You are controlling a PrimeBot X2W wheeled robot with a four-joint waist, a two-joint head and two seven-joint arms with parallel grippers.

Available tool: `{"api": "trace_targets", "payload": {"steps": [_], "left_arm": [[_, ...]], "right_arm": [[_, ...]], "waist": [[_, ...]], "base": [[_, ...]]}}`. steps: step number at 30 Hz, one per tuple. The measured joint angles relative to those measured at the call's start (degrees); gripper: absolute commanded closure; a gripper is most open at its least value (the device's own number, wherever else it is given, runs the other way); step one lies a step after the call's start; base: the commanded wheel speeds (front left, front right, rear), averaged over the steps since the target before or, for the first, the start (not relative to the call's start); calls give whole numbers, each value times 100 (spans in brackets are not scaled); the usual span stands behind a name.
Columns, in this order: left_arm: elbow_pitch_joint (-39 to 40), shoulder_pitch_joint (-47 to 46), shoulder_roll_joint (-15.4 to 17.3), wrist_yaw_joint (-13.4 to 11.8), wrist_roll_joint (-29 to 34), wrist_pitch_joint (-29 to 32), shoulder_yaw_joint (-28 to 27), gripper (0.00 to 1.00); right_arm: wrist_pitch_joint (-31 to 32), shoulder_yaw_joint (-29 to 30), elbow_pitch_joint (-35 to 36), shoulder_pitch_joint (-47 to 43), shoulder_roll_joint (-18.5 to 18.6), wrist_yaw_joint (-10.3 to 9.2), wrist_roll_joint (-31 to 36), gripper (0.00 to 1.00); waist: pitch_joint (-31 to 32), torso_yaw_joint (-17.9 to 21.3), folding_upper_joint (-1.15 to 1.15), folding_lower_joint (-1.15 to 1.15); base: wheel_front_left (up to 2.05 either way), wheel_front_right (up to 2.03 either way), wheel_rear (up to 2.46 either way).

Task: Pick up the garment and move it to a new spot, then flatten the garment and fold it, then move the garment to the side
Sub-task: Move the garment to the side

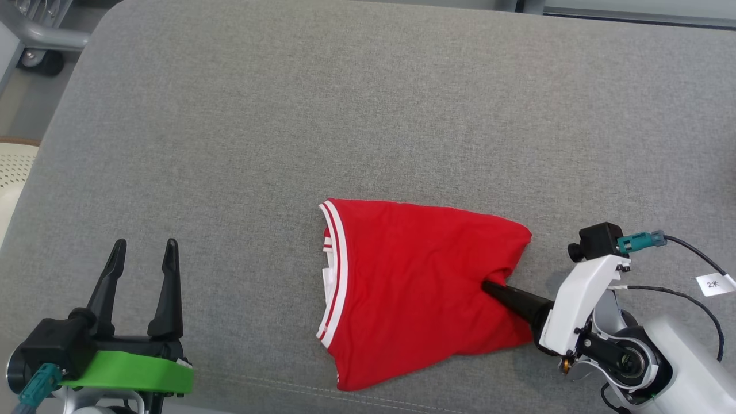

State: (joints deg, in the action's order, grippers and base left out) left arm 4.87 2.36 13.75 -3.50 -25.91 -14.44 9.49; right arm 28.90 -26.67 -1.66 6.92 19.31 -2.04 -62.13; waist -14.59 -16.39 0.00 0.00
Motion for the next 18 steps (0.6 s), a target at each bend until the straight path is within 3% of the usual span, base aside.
{"api": "trace_targets", "payload": {"steps": [8, 14, 18], "left_arm": [[-12, 51, -25, -1, 0, 0, -87, 0], [7, 129, -32, -2, 0, 0, -168, 0], [40, 142, -38, -2, 0, 0, -180, 0]], "right_arm": [[156, 227, 76, 60, 254, 52, -73, 100], [458, 508, 159, 397, 842, 35, -71, 100], [779, 757, 203, 617, 1384, -82, -71, 100]], "waist": [[195, 5, 0, 0], [213, 99, 0, 0], [239, 184, 0, 0]], "base": [[0, 0, 0], [0, 0, 0], [0, 0, 0]]}}
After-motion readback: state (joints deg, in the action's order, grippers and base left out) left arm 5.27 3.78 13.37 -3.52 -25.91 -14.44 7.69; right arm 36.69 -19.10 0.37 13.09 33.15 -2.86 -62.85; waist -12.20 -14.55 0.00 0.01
